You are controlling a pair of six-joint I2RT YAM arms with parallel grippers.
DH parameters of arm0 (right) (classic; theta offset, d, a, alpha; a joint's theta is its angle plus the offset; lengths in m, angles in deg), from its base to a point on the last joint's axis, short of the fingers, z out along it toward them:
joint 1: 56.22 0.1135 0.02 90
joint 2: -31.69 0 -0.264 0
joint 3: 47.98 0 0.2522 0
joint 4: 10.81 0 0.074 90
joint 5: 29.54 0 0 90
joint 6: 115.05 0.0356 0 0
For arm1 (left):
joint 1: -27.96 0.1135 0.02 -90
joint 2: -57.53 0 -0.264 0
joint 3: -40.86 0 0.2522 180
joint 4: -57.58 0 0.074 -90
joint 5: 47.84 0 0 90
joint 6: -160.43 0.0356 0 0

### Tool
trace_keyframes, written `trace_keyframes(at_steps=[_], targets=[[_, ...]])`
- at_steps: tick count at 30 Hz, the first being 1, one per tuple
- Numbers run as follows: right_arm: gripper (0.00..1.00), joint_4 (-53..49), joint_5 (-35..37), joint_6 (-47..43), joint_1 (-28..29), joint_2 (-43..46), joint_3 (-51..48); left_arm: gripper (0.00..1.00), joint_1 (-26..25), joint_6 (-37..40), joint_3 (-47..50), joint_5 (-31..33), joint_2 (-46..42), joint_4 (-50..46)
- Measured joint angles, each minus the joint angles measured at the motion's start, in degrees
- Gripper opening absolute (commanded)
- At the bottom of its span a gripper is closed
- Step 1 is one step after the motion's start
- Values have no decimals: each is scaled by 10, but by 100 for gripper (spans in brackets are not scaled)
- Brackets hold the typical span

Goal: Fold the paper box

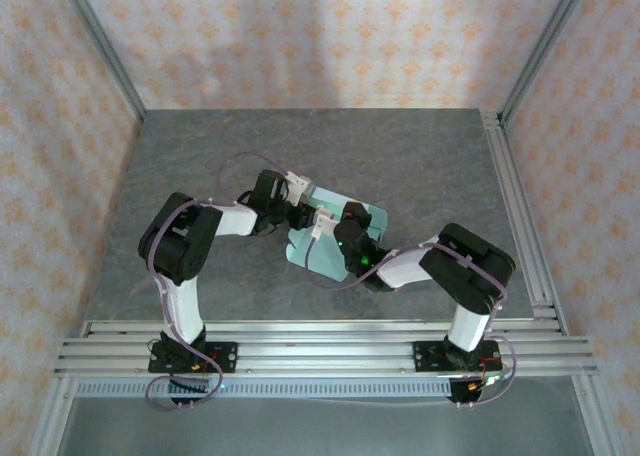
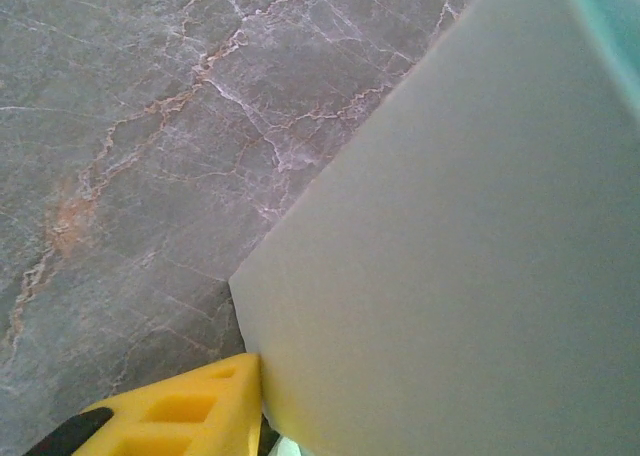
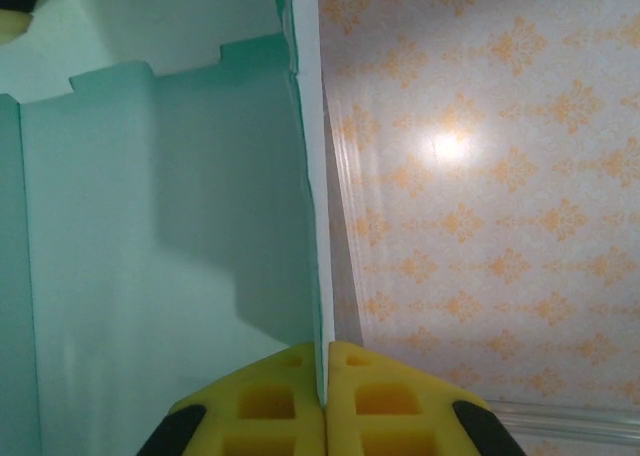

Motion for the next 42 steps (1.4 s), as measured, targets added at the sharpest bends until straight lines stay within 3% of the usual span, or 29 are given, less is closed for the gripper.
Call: trace_keyframes(at_steps=[2, 12, 29, 32, 34, 36, 38, 40, 42], targets=[[0, -2, 0, 4, 0, 0, 0, 36, 0, 4, 0, 2, 0, -2], [0, -14, 17, 10, 0, -16, 21, 43, -3, 8, 0, 13, 0, -4], [0, 96, 53, -57, -2, -83, 36, 42, -4, 3, 1, 34, -2, 5], [0, 96, 55, -59, -1, -83, 36, 36, -3, -1, 1, 35, -2, 5], [0, 96, 57, -60, 0, -83, 36, 23, -3, -3, 1, 41, -2, 5], [0, 96, 58, -61, 0, -83, 36, 21, -3, -2, 1, 49, -2, 5], [0, 96, 59, -61, 0, -84, 36, 22, -2, -1, 1, 51, -2, 5], [0, 96, 59, -61, 0, -84, 36, 33, -3, 3, 1, 51, -2, 5], [0, 96, 58, -61, 0, -84, 36, 35, -3, 2, 1, 49, -2, 5]])
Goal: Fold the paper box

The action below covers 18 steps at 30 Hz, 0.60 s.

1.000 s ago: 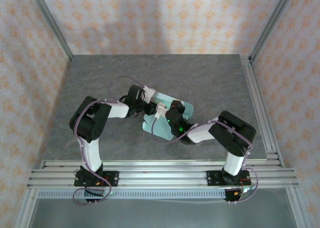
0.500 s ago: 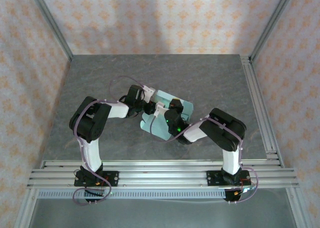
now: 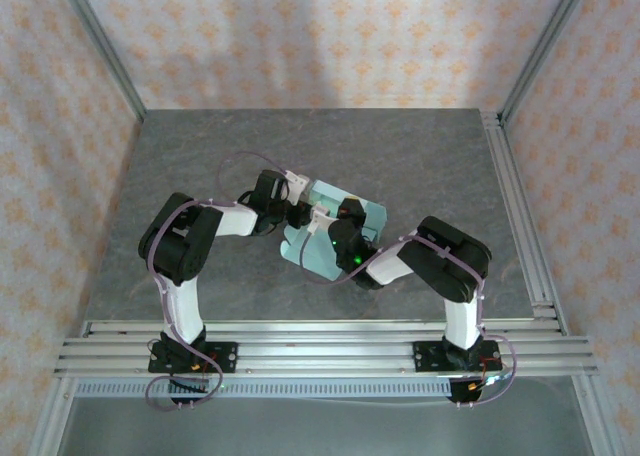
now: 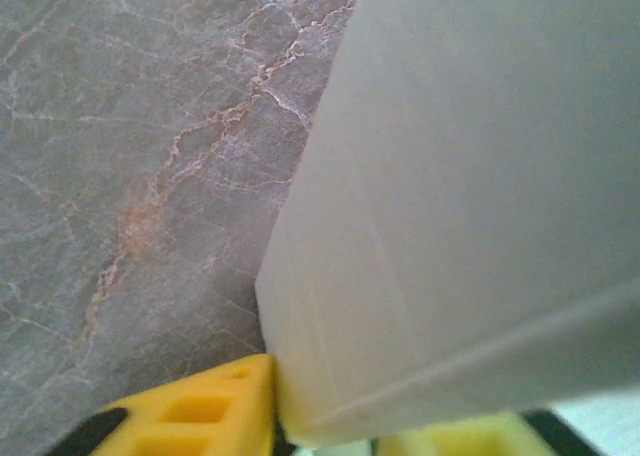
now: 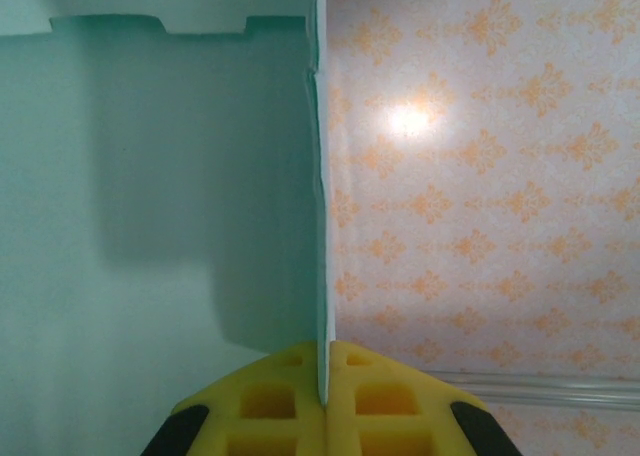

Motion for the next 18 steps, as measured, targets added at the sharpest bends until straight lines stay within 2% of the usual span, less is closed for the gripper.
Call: trace_keyframes(at_steps=[3, 7, 11, 12, 16, 18], targets=[[0, 0, 0, 0, 1, 0, 0, 29, -1, 0, 0, 0, 0, 0], [0, 0, 1, 0, 1, 0, 0, 12, -1, -1, 0, 10, 0, 0], [0, 0, 3, 0, 1, 0, 1, 6, -1, 12, -1, 15, 0, 0], [5, 0, 4, 1, 1, 0, 1, 6, -1, 14, -1, 15, 0, 0], [42, -10, -7, 21, 2, 3, 1, 6, -2, 17, -1, 15, 0, 0], [55, -33, -22, 41, 5, 13, 1, 6, -5, 17, -1, 15, 0, 0]])
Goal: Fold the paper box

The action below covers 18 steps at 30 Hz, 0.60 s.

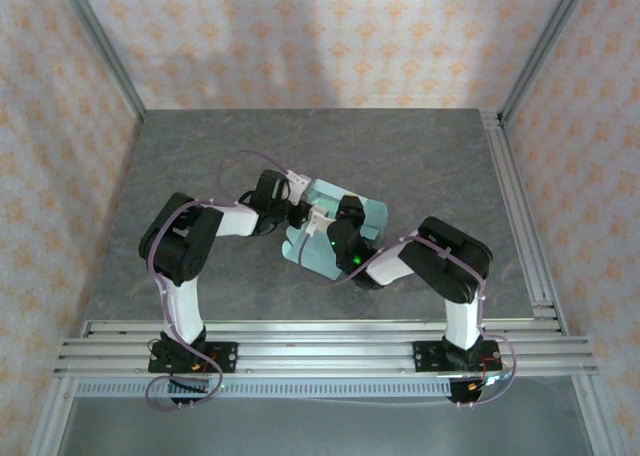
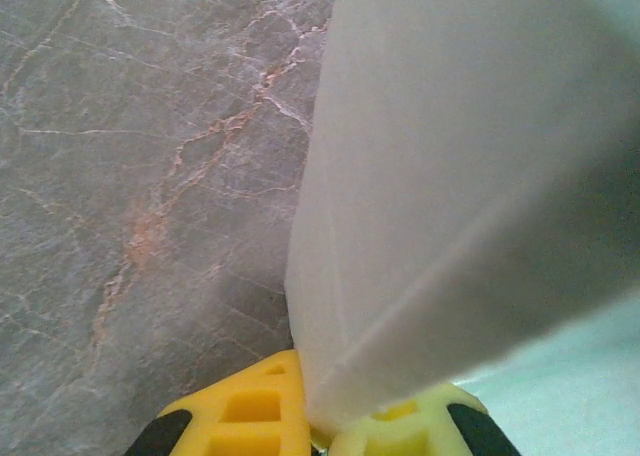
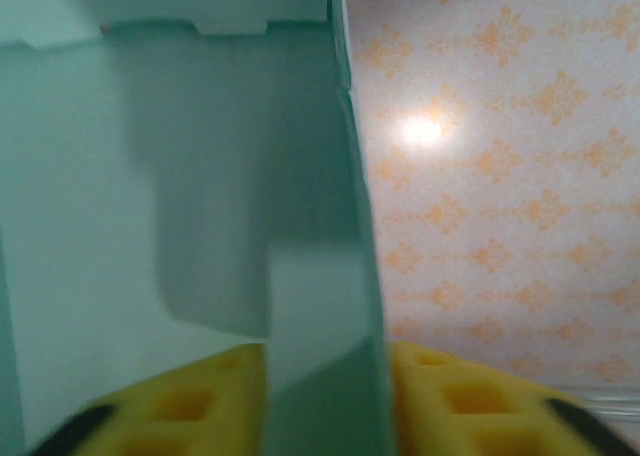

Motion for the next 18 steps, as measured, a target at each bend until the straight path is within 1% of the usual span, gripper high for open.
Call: trace_keyframes(at_steps=[2, 4, 6, 8, 12, 15, 18], targets=[[62, -30, -14, 22, 2, 17, 0, 6, -3, 0, 0, -2, 0, 0], [67, -65, -26, 50, 4, 43, 0, 7, -7, -2, 0, -2, 0, 0], [73, -109, -42, 92, 5, 81, 0, 7, -8, -2, 0, -2, 0, 2], [76, -161, -63, 139, 5, 125, 0, 7, -8, -2, 0, -2, 0, 3], [79, -288, -123, 254, 5, 224, 6, 6, -8, -4, 0, 0, 0, 4], [79, -370, -176, 355, 4, 284, 20, 6, -8, -7, 0, 1, 0, 4], [79, -429, -240, 454, -8, 334, 38, 6, -9, -6, 0, 6, 0, 5]])
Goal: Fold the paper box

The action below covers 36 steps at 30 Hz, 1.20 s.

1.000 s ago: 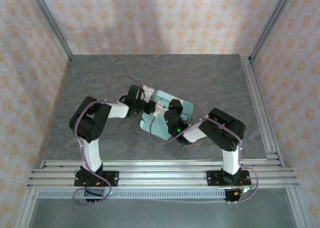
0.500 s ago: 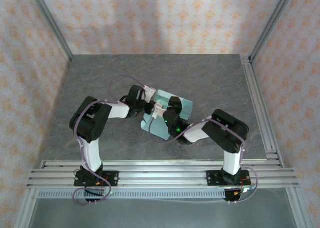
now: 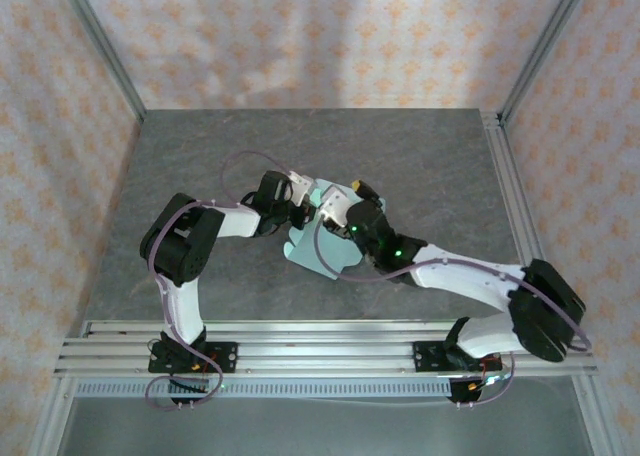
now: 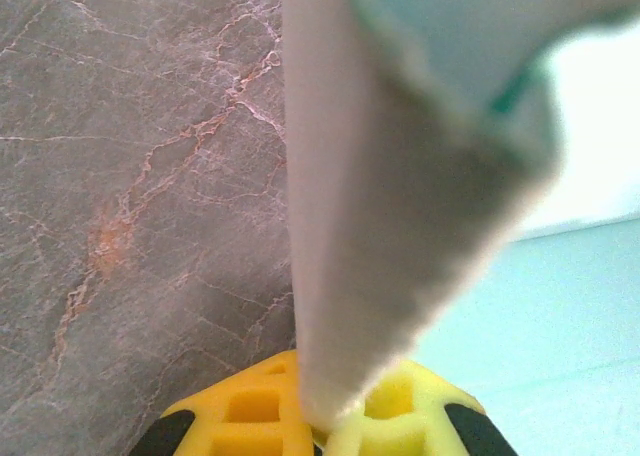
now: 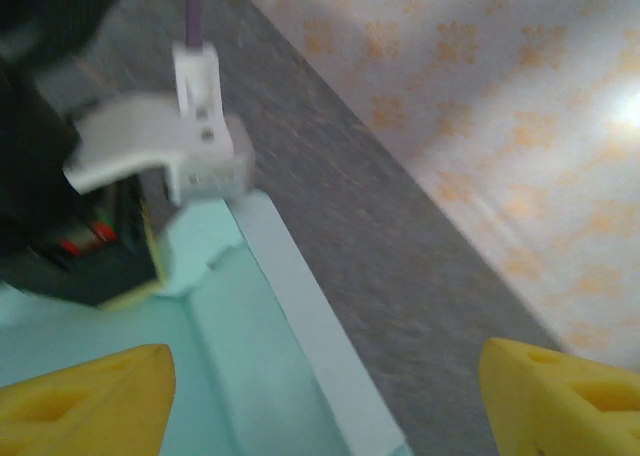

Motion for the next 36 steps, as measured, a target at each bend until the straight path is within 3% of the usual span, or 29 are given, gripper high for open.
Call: trace_keyframes(at_steps=[7, 13, 18, 26, 36], targets=[[78, -93, -86, 215, -76, 23, 100, 6, -23, 25, -7, 25, 0, 4], [73, -198, -159, 413, -166, -44, 226, 7, -52, 45, -3, 52, 0, 19], [71, -273, -250, 523, -226, -115, 274, 7, -53, 59, 20, 70, -2, 37], [70, -337, -354, 571, -241, -214, 301, 7, -53, 61, 59, 87, -17, 79], [64, -351, -389, 578, -253, -254, 302, 8, -53, 61, 65, 95, -17, 96]])
